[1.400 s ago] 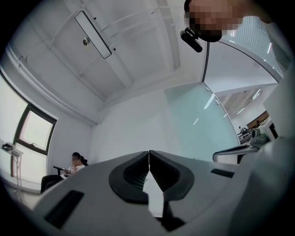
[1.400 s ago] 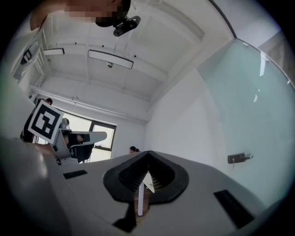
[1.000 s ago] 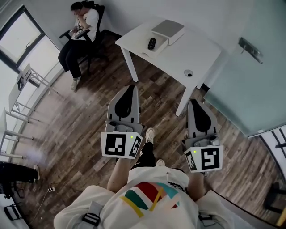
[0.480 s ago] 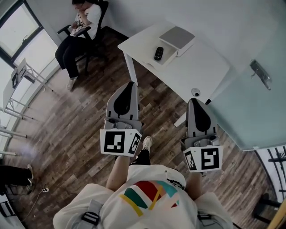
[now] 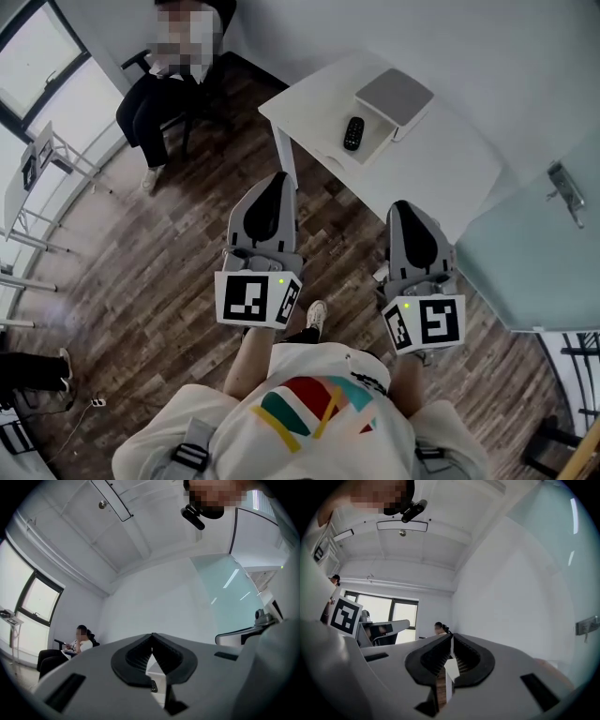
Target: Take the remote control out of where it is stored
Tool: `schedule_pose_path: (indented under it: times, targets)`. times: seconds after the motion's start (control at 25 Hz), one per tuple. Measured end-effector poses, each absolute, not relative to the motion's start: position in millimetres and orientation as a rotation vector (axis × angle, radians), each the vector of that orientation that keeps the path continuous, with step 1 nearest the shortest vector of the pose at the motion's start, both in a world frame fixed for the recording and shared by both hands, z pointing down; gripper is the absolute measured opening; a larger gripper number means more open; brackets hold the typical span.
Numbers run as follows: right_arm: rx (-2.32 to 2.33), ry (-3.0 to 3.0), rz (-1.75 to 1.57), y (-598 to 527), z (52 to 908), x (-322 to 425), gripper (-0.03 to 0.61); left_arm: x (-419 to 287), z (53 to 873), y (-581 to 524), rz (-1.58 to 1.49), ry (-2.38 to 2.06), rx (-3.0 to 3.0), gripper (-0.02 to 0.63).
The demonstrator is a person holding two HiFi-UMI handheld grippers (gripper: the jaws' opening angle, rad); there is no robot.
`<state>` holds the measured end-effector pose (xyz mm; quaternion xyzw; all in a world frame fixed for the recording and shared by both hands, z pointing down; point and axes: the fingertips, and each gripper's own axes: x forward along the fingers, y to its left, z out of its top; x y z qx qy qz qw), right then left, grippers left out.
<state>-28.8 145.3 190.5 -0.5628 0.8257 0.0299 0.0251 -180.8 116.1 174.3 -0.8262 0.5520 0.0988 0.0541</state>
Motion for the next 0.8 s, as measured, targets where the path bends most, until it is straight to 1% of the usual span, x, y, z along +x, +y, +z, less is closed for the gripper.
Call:
schedule_pose_path:
  times: [0.2, 0.4, 0.8]
  targets:
    - [-1.806, 2.554, 0.057, 106.9, 201.2, -39.7, 0.002, -189.8, 181.3, 81.2, 0.302, 1.647, -2.561, 0.008]
    - [-1.764, 2.514, -0.01, 91.8, 202.1, -41.9, 0.002, -193.9, 190.1, 55.5, 0.305, 1.656, -2.6, 0.008]
    - [-1.692, 2.546, -0.025, 44.7, 208.5, -43.0, 0.002, -187.2, 206.1, 6.5, 0.308, 1.657, -2.662, 0.008]
